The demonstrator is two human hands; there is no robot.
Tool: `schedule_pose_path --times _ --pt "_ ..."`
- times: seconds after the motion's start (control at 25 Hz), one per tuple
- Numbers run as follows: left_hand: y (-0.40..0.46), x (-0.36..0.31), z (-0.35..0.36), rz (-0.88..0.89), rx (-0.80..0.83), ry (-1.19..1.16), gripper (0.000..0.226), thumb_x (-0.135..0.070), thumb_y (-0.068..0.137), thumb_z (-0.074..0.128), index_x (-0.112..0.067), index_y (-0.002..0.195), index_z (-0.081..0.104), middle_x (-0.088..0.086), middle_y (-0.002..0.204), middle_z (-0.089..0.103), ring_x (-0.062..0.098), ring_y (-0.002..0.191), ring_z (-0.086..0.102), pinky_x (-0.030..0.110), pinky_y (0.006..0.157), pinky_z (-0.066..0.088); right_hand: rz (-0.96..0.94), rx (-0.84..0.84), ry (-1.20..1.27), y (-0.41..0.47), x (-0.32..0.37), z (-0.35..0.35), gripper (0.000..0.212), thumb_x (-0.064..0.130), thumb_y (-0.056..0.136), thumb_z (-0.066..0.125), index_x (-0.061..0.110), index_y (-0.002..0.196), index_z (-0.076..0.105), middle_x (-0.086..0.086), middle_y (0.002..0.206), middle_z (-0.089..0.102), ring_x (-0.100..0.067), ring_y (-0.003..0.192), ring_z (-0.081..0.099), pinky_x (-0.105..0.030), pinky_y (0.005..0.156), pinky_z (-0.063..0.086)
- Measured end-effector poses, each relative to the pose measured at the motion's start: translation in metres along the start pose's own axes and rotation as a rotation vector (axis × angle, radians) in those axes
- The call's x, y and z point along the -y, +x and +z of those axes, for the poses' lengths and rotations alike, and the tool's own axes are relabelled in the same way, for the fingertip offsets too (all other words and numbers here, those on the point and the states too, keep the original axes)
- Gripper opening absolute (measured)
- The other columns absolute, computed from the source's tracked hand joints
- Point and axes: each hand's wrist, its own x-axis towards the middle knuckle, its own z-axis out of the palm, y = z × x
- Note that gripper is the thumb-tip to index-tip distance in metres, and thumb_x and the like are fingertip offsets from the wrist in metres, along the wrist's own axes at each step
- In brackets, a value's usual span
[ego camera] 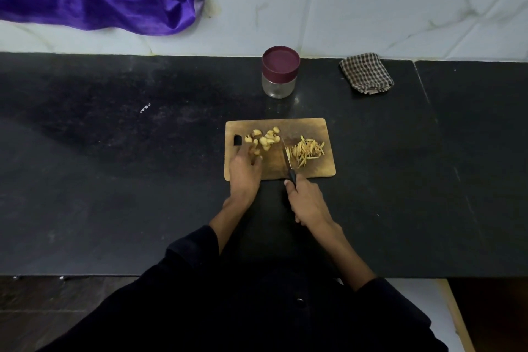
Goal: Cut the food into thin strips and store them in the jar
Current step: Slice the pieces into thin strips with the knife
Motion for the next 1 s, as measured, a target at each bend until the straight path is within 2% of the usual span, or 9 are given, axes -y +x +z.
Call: schedule_pose_path --times 0.08,0.2,0.32,0.48,0.64,0.8,0.92,1.0 --pt "0.009 0.002 -0.004 -0.046 -0.034 0.027 0.031 -0.008 0.087 0.063 -0.006 0.118 0.058 0.003 0.110 0.054 0.005 0.083 0.051 0.002 0.069 0.040 0.006 0.009 0.006 0.001 -0.002 -0.001 0.026 0.037 0.105 0.038 0.014 0.111 0.048 -0.010 0.090 0.066 -0.021 0.057 0.064 -0.035 0.052 0.054" --pt "0.015 0.004 -0.002 -0.052 -0.007 0.095 0.030 -0.013 0.087 0.065 -0.008 0.116 0.060 0.007 0.116 0.054 0.011 0.088 0.056 0.017 0.074 0.046 0.003 0.003 0.015 0.004 -0.005 -0.002 0.027 0.037 0.105 0.039 0.013 0.109 0.050 -0.011 0.090 0.066 -0.022 0.061 0.065 -0.038 0.057 0.057" --pt "0.023 -0.005 -0.001 0.009 0.032 0.190 0.035 -0.018 0.090 0.060 -0.015 0.125 0.057 0.003 0.120 0.050 0.014 0.094 0.056 0.022 0.075 0.043 0.009 -0.007 0.024 0.006 -0.006 -0.003 0.026 0.038 0.104 0.039 0.014 0.109 0.050 -0.012 0.092 0.067 -0.027 0.068 0.068 -0.045 0.066 0.059" --pt "0.044 -0.012 0.000 0.087 0.132 0.348 0.033 -0.023 0.091 0.059 -0.020 0.124 0.060 0.007 0.125 0.048 0.020 0.096 0.059 0.031 0.085 0.050 0.013 0.008 0.019 0.006 -0.006 -0.003 0.025 0.037 0.104 0.040 0.014 0.110 0.049 -0.012 0.093 0.067 -0.031 0.078 0.070 -0.049 0.072 0.059" --pt "0.047 -0.012 0.006 0.100 0.105 0.381 0.021 -0.020 0.088 0.064 -0.017 0.109 0.067 0.004 0.120 0.052 0.019 0.090 0.061 0.033 0.079 0.053 0.008 -0.012 0.039 0.007 -0.009 -0.005 0.028 0.037 0.104 0.040 0.013 0.112 0.050 -0.014 0.095 0.067 -0.033 0.082 0.070 -0.051 0.074 0.058" --pt "0.050 -0.012 0.004 0.081 0.142 0.396 0.028 -0.022 0.088 0.065 -0.015 0.115 0.063 0.005 0.122 0.050 0.020 0.092 0.060 0.034 0.082 0.051 0.014 0.007 0.026 0.007 -0.009 -0.003 0.028 0.038 0.104 0.040 0.013 0.113 0.050 -0.013 0.098 0.066 -0.034 0.089 0.069 -0.051 0.077 0.058" --pt "0.054 -0.009 0.002 0.085 0.176 0.372 0.027 -0.024 0.086 0.067 -0.017 0.112 0.064 0.004 0.122 0.050 0.018 0.091 0.059 0.031 0.080 0.052 0.023 0.029 0.017 0.008 -0.010 -0.003 0.028 0.038 0.104 0.040 0.013 0.114 0.049 -0.011 0.097 0.065 -0.031 0.085 0.070 -0.048 0.074 0.059" --pt "0.060 -0.009 0.001 0.052 0.206 0.358 0.026 -0.025 0.083 0.070 -0.017 0.108 0.065 0.003 0.122 0.049 0.015 0.087 0.059 0.027 0.074 0.050 0.022 0.035 0.017 0.007 -0.009 -0.005 0.027 0.038 0.105 0.038 0.013 0.113 0.047 -0.011 0.093 0.064 -0.028 0.069 0.071 -0.038 0.058 0.059"
